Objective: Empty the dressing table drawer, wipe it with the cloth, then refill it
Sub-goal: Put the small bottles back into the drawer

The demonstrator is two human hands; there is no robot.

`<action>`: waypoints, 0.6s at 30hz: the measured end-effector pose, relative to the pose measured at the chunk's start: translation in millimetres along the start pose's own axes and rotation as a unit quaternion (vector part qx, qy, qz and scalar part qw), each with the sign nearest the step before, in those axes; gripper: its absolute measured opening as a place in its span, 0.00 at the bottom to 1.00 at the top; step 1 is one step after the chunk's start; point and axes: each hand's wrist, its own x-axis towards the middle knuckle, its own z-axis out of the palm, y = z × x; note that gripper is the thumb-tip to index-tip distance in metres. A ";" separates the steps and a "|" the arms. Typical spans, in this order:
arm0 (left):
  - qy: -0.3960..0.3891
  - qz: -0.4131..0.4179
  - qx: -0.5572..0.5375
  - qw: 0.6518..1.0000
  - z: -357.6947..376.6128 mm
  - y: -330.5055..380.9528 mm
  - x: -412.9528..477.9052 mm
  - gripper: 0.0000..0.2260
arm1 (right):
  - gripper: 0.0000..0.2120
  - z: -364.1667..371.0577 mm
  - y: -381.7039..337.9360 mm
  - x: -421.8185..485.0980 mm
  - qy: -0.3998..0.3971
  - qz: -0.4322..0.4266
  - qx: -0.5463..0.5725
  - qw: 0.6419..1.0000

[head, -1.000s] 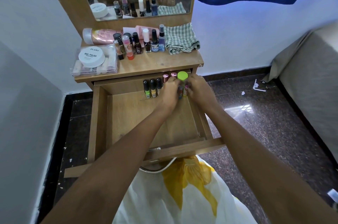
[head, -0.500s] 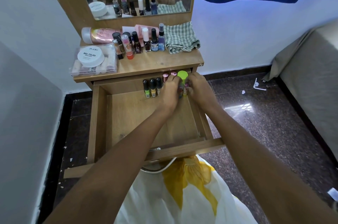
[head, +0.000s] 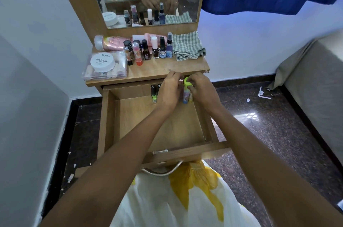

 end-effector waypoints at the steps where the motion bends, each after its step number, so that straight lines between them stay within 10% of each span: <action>1: 0.010 -0.001 -0.002 1.000 -6.5 0.0 1.8 0.12 | 0.09 -1.1 -5.6 3.2 0.003 -0.005 0.007 1.000; 18: 0.178 -0.022 0.004 0.984 -116.4 -52.1 45.3 0.10 | 0.13 7.1 -100.9 86.5 0.009 -0.076 0.063 0.995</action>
